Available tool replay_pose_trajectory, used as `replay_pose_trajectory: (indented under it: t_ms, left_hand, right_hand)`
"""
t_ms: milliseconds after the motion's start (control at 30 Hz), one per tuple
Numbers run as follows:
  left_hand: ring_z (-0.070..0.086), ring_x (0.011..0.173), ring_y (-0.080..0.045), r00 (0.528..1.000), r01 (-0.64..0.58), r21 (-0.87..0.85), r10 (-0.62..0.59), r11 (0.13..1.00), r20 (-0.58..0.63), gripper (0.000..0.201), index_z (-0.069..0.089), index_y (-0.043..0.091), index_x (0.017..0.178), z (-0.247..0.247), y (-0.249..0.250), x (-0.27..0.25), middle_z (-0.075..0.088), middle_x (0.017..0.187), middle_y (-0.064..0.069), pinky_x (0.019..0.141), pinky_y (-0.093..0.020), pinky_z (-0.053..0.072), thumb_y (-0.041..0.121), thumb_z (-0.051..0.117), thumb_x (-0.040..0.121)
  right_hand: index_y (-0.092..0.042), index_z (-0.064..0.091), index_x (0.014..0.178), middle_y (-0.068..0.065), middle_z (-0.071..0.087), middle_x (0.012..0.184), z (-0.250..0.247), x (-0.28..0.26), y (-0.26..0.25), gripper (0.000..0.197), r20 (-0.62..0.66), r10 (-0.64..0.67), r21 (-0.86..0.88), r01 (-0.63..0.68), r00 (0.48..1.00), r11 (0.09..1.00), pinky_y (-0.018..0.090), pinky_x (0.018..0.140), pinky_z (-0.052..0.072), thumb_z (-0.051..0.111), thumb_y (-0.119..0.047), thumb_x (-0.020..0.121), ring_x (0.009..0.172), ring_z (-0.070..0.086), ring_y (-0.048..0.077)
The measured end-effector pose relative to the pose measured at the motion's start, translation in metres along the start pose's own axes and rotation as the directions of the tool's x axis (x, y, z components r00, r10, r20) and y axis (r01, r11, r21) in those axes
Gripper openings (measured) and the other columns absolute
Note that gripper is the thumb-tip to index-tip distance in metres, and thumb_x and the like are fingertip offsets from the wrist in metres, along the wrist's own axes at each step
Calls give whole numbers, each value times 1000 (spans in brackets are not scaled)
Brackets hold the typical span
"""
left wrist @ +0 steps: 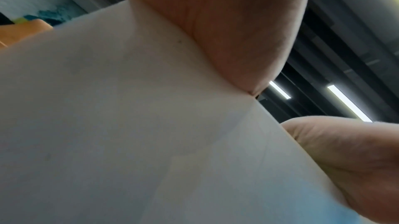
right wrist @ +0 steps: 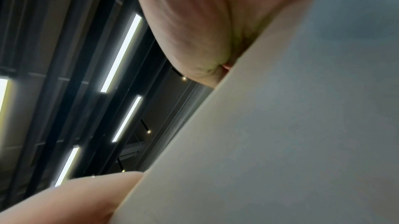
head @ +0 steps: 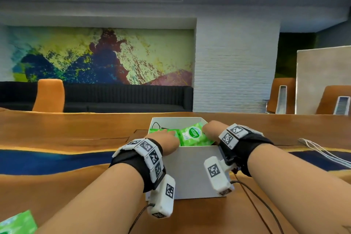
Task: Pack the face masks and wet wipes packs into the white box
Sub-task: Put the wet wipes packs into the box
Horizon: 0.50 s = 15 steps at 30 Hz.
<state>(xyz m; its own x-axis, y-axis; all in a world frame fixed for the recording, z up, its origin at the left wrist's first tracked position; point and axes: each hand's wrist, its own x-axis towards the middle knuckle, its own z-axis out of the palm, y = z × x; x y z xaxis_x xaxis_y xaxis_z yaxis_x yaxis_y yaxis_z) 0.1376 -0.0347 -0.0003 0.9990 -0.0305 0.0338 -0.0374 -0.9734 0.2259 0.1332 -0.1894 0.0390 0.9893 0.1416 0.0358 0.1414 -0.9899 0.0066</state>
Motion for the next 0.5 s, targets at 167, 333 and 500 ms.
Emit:
replay_pose_trajectory:
  t_ms: [167, 333, 500]
  left_hand:
    - [35, 135, -31, 1000, -3, 13, 3, 1000, -11, 48, 35, 11, 140, 1, -1, -1, 34, 148, -16, 110, -44, 29, 19, 25, 93]
    - [14, 146, -30, 997, -12, -94, 5, 996, -74, 55, 20, 17, 152, 4, 1, -9, 6, 160, -8, 116, -42, 17, 28, 32, 100]
    - [18, 144, -30, 999, 23, -94, -26, 995, -34, 52, 26, 12, 149, 2, 1, -11, 15, 158, -10, 117, -41, 19, 28, 32, 100]
  right_hand:
    - [1, 57, 107, 19, 53, 125, 5, 0, -2, 27, 72, 1, 58, -5, 997, 998, 25, 77, 42, 34, -12, 100, 97, 47, 23]
    - [-4, 49, 129, 12, 53, 132, 11, 4, 1, 39, 42, 31, 201, -39, 999, 979, 27, 84, 37, 45, -26, 97, 97, 47, 20]
    - [-7, 55, 124, 10, 59, 123, 17, 10, 7, 41, 31, 40, 279, -47, 999, 959, 24, 77, 35, 56, -31, 91, 94, 50, 21]
